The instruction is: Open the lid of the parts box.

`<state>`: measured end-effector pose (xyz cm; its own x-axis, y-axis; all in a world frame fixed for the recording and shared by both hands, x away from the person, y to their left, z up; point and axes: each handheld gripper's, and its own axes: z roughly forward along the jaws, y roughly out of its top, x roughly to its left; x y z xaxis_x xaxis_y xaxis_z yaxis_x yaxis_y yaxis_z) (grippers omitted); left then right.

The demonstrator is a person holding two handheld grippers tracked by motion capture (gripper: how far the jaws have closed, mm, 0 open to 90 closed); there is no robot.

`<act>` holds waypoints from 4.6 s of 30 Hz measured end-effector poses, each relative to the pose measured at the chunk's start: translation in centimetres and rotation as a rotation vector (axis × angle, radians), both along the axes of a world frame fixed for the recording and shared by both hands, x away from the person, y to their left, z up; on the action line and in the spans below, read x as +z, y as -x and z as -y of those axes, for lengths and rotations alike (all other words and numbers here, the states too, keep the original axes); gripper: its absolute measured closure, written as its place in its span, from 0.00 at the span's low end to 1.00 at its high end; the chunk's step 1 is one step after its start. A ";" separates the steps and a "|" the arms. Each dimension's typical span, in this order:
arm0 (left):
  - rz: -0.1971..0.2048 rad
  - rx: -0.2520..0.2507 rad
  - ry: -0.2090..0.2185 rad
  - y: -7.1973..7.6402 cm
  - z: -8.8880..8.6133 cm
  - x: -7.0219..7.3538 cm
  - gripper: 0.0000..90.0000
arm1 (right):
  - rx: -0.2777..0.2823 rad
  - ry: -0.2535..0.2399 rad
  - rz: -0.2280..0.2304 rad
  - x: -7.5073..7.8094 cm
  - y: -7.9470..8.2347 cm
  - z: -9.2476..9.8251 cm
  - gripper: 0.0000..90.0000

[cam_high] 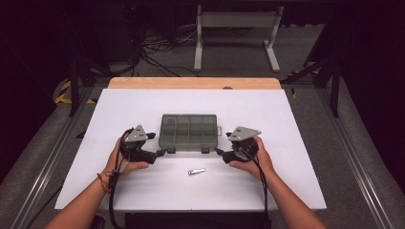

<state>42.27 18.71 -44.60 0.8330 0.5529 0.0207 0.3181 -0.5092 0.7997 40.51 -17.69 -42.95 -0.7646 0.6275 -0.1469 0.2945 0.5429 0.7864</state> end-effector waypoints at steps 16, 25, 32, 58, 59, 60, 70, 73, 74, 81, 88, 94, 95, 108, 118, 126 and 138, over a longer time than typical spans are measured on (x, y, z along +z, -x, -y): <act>-0.029 0.003 0.005 -0.4 0.0 -1.2 0.35 | 0.028 -0.015 -0.066 -1.6 -1.2 -1.3 0.45; -0.015 -0.005 -0.010 -0.1 -0.5 -1.2 0.52 | 0.026 -0.012 -0.066 -1.6 -0.8 -1.0 0.58; -0.009 0.000 -0.009 0.0 -0.5 -1.0 0.57 | 0.024 -0.010 -0.060 -1.6 -0.7 -1.0 0.63; 0.150 0.058 -0.021 1.0 -0.8 0.5 0.96 | -0.013 0.003 0.128 -0.4 -0.1 -0.4 0.86; 0.153 0.065 -0.023 0.8 -0.7 0.4 0.94 | -0.020 -0.003 0.132 -0.5 -0.3 -0.4 0.84; 0.163 0.085 -0.023 0.8 -0.7 0.4 0.89 | -0.031 -0.002 0.138 -0.5 -0.4 -0.4 0.78; 0.235 0.142 -0.074 -0.7 -0.2 1.5 0.66 | -0.050 0.017 0.256 0.3 -1.0 -0.8 0.73; 0.257 0.128 -0.084 -1.1 0.2 2.4 0.67 | -0.037 0.033 0.285 1.2 -1.0 -1.1 0.73; 0.270 0.124 -0.091 -1.2 0.4 2.7 0.68 | -0.037 0.040 0.293 1.5 -1.0 -1.2 0.74; 0.325 0.098 -0.105 -1.8 0.5 4.2 0.80 | -0.030 0.049 0.322 3.5 -1.6 -1.7 0.80; 0.320 0.096 -0.068 -3.5 0.2 5.5 0.85 | -0.034 0.023 0.318 4.9 -2.6 -1.6 0.83; 0.307 0.092 -0.034 -4.7 0.0 6.1 0.86 | -0.053 -0.026 0.314 5.8 -3.9 -1.4 0.84; 0.306 0.095 -0.024 -5.0 0.0 6.2 0.86 | -0.056 -0.036 0.310 6.0 -4.1 -1.4 0.84; 0.273 0.105 0.077 -7.7 -0.2 6.3 0.85 | -0.101 -0.144 0.276 6.1 -7.0 -1.2 0.84; 0.219 0.160 0.126 -9.4 -0.2 4.3 0.86 | -0.160 -0.197 0.249 4.7 -9.0 -1.3 0.86; 0.179 0.196 0.143 -10.7 0.0 2.4 0.89 | -0.216 -0.251 0.213 2.8 -10.4 -1.2 0.89; 0.102 0.230 0.141 -11.9 0.4 0.3 0.88 | -0.274 -0.239 0.113 -0.5 -11.8 -1.4 0.90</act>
